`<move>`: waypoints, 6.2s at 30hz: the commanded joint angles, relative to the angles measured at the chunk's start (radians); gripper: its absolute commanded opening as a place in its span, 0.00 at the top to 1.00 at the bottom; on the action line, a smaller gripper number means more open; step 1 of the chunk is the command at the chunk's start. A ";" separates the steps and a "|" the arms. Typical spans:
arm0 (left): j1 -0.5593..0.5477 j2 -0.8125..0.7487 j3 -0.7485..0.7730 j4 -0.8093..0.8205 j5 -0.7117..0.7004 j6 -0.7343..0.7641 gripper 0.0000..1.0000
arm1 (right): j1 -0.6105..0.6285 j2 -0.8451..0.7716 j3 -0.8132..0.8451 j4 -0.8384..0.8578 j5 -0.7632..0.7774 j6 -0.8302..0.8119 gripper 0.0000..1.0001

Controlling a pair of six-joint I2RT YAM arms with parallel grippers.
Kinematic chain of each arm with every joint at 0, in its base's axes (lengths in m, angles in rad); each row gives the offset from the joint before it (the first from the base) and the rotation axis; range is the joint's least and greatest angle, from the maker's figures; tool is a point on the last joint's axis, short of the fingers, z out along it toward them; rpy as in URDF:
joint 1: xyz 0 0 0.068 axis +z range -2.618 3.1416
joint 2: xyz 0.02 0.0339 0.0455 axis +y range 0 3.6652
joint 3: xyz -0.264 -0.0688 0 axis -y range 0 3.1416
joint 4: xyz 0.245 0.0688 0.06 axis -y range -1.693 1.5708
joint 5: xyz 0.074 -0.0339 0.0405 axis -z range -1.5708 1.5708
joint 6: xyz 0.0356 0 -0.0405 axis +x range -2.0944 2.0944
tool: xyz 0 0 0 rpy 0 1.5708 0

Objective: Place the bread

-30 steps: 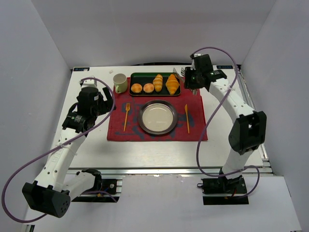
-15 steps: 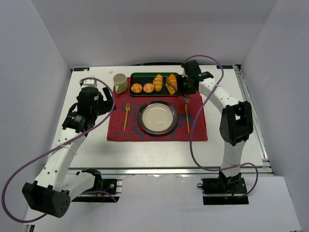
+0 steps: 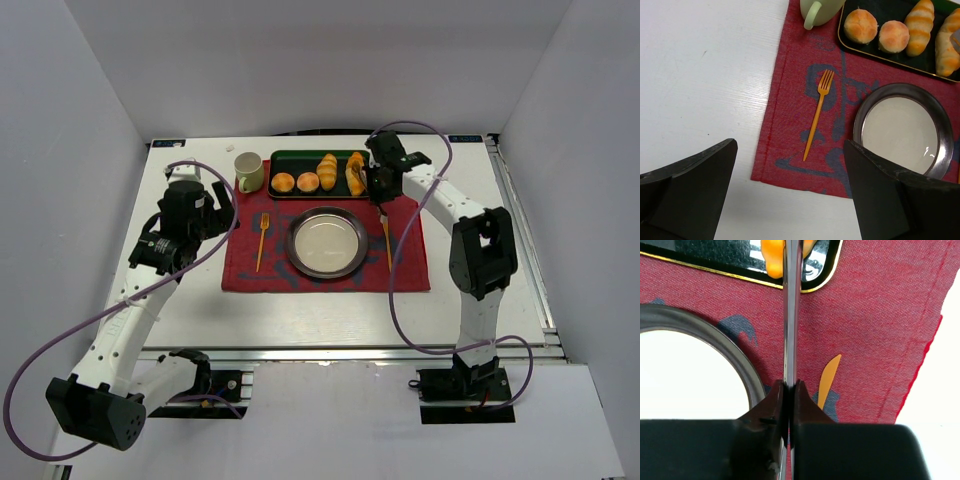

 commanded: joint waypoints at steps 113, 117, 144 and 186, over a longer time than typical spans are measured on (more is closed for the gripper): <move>-0.001 -0.107 0.039 -0.063 -0.005 -0.026 0.02 | 0.388 -0.575 -0.612 0.102 0.002 0.268 0.43; -0.001 -0.109 0.039 -0.065 -0.009 -0.025 0.02 | 0.388 -0.581 -0.615 0.107 0.001 0.266 0.27; -0.001 -0.118 0.051 -0.073 -0.012 -0.023 0.02 | 0.391 -0.782 -0.886 0.241 -0.018 0.176 0.11; -0.001 -0.118 0.033 -0.068 -0.005 -0.032 0.02 | 0.503 -0.710 -1.155 0.568 0.076 0.205 0.11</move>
